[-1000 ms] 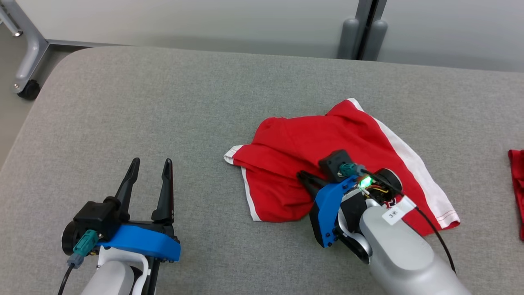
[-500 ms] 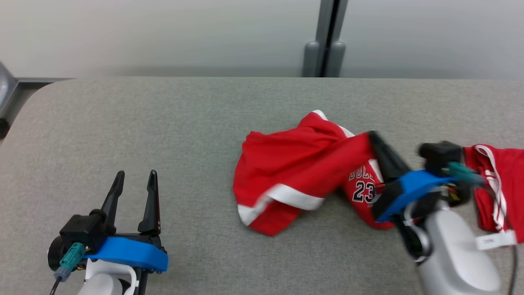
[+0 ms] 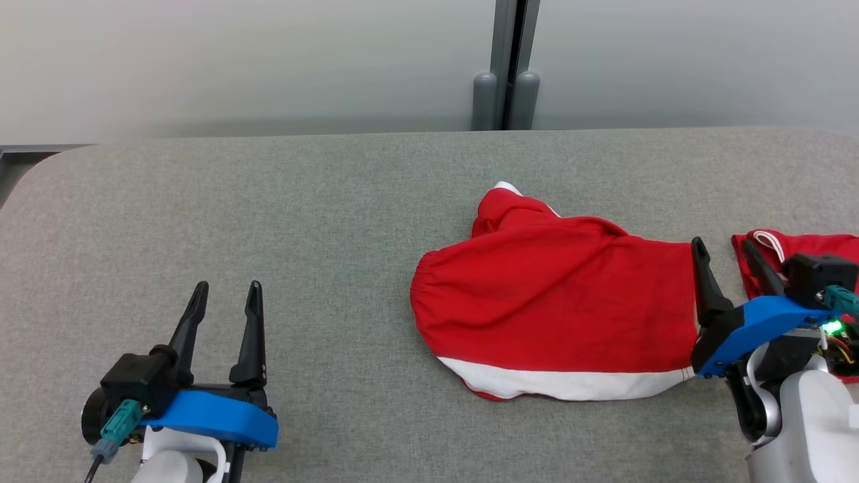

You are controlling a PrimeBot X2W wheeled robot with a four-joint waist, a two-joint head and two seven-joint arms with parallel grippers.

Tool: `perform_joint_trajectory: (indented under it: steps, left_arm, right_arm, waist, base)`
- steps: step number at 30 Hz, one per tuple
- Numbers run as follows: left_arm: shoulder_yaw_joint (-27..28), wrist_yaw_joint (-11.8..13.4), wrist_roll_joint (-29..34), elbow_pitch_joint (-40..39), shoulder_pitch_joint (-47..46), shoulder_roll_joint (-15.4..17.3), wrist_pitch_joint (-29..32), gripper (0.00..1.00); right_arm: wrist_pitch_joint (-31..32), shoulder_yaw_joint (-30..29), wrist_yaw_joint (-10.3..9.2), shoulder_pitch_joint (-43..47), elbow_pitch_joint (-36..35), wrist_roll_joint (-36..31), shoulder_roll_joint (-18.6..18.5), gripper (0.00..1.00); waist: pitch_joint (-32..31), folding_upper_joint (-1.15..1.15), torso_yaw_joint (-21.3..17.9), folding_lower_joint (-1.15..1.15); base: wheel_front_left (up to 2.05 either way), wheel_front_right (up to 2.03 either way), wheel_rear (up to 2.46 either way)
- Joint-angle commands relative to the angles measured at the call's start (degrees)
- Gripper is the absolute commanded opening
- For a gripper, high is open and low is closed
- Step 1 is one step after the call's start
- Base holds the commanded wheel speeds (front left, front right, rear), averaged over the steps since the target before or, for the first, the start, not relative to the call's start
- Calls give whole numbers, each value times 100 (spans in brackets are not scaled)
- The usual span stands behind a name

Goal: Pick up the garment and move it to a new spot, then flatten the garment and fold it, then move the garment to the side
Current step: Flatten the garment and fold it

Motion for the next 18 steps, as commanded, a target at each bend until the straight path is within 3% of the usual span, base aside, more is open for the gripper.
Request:
perform_joint_trajectory:
  steps: [1,10,18]
  left_arm:
    - [-11,-1,-29,14,-30,27,-10,100]
    - [-25,26,-53,53,77,19,-17,100]
    - [-115,-11,-80,194,123,-73,-10,100]
  right_arm:
    - [-97,27,3,99,-79,-66,19,100]
    - [-400,182,3,537,-636,52,39,100]
    - [-551,701,3,1320,-1491,371,37,100]
  waist:
    - [-16,0,2,0]
    - [-102,0,-8,0]
    - [-169,0,-195,0]
  base:
    - [0,0,0]
    - [0,0,0]
    - [0,0,0]
